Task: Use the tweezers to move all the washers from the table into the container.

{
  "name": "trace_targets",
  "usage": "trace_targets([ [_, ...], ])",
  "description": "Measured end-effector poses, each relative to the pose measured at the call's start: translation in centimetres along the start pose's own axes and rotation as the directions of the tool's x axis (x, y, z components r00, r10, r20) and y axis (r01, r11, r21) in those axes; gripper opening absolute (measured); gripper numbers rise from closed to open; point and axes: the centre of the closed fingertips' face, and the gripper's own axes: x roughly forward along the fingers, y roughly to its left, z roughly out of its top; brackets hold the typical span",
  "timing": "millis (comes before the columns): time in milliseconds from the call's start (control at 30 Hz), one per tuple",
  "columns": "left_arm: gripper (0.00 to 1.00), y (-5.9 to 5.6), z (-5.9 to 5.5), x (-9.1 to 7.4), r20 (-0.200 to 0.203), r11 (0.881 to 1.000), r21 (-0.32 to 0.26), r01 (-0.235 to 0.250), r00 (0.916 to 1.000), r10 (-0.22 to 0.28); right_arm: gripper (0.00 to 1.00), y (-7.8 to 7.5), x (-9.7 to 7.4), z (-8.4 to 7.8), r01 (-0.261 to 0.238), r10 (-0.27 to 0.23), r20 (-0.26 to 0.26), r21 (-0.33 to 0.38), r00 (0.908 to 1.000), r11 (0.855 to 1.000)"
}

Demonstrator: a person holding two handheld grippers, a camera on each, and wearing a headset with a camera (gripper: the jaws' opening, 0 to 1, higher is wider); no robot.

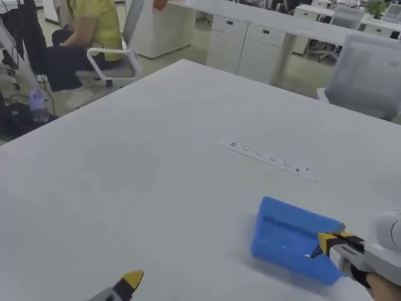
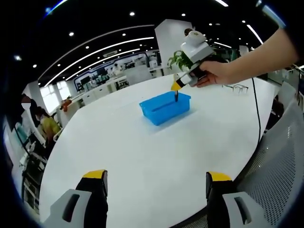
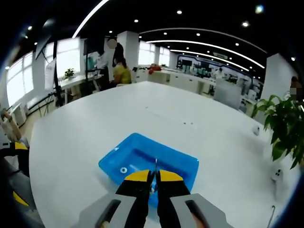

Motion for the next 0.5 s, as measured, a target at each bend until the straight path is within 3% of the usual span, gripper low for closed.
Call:
trace_targets([
  [500, 0.87, 0.0, -0.5, 0.1, -0.027, 1.000, -0.002, 0.002, 0.9996, -0.002, 0.01, 0.4, 1.6, -1.1, 0.000, 0.000, -0.035, -0.010, 0.9994, 1.000],
])
